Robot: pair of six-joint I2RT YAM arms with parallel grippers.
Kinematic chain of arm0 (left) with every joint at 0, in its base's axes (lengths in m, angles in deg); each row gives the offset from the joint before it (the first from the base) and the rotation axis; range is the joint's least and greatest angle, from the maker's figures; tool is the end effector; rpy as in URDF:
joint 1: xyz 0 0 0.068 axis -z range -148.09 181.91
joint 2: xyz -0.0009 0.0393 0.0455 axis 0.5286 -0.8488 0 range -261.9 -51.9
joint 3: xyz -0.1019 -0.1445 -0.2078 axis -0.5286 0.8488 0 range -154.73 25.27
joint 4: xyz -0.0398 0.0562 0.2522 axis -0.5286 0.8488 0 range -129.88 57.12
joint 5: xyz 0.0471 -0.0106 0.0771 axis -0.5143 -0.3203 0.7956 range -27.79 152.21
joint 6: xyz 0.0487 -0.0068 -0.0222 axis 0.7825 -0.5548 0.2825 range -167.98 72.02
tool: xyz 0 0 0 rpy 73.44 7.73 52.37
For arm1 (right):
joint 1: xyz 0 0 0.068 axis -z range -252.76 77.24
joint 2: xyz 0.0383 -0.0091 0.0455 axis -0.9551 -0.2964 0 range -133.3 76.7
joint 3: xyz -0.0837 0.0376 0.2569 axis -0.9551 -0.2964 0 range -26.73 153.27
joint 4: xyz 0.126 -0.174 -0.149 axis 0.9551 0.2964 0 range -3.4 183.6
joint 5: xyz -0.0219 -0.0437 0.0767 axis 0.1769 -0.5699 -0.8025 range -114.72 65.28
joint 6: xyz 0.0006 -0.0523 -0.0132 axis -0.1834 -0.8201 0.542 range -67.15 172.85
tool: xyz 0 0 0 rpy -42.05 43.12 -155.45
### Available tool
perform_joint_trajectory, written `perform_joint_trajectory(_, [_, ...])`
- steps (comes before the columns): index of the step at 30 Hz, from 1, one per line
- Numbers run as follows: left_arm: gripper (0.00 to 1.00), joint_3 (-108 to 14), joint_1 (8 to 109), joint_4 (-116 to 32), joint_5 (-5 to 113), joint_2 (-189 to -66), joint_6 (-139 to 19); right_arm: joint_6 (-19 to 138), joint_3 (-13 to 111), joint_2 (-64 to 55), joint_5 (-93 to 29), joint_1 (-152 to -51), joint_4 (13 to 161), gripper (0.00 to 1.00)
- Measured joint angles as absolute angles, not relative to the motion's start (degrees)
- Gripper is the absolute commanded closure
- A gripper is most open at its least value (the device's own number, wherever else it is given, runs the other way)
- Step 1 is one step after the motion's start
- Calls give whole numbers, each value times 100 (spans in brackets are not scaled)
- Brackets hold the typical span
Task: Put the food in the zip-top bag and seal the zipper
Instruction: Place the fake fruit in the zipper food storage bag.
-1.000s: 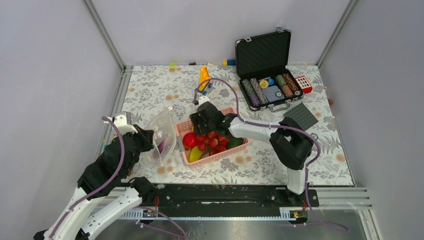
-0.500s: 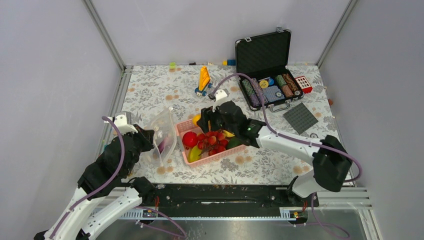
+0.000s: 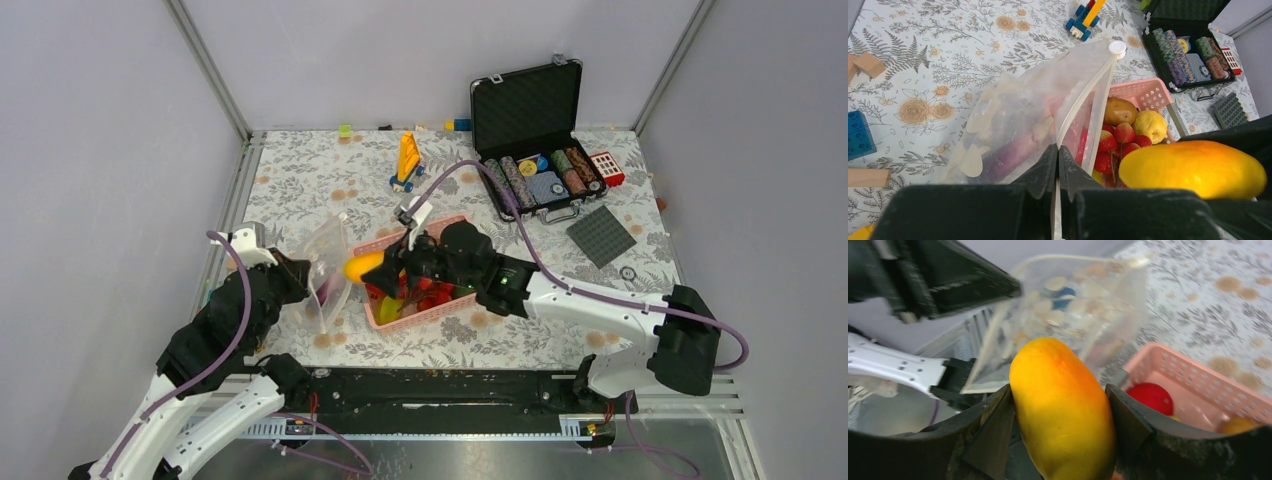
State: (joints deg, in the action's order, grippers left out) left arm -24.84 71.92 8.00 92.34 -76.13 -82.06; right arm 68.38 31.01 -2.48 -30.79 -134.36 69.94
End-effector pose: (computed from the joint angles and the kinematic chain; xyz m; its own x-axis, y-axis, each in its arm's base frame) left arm 0.0656 -0.0319 0.3434 -0.3494 -0.3396 -0.8733 0.0045 0.9314 -0.3640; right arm 0.1535 0.2917 0.3300 -0.2858 0.0313 -0.9578 -0.8805 0.3860 0.2753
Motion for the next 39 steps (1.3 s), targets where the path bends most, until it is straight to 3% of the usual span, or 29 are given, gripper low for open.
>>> perform_joint_trajectory(17, [100,-2473,7085,846,9146,-7613,-8082,6306,5444,-2077,-2152,-14052,7898,69])
perform_joint_trajectory(20, [100,-2473,7085,769,9039,-7613,-8082,6313,5695,-2420,-2060,-14061,8111,61])
perform_joint_trajectory(24, [100,-2456,7072,647,8904,-7613,-8080,6326,6196,-2903,-1885,-14079,8598,43])
perform_joint_trajectory(31, [100,-2410,7015,623,8779,-7615,-8080,6508,6344,-3052,-1719,-14083,8976,1])
perform_joint_trajectory(39, [100,-2410,6928,590,8748,-7613,-8080,6525,6322,-3019,-1822,-14090,9044,0])
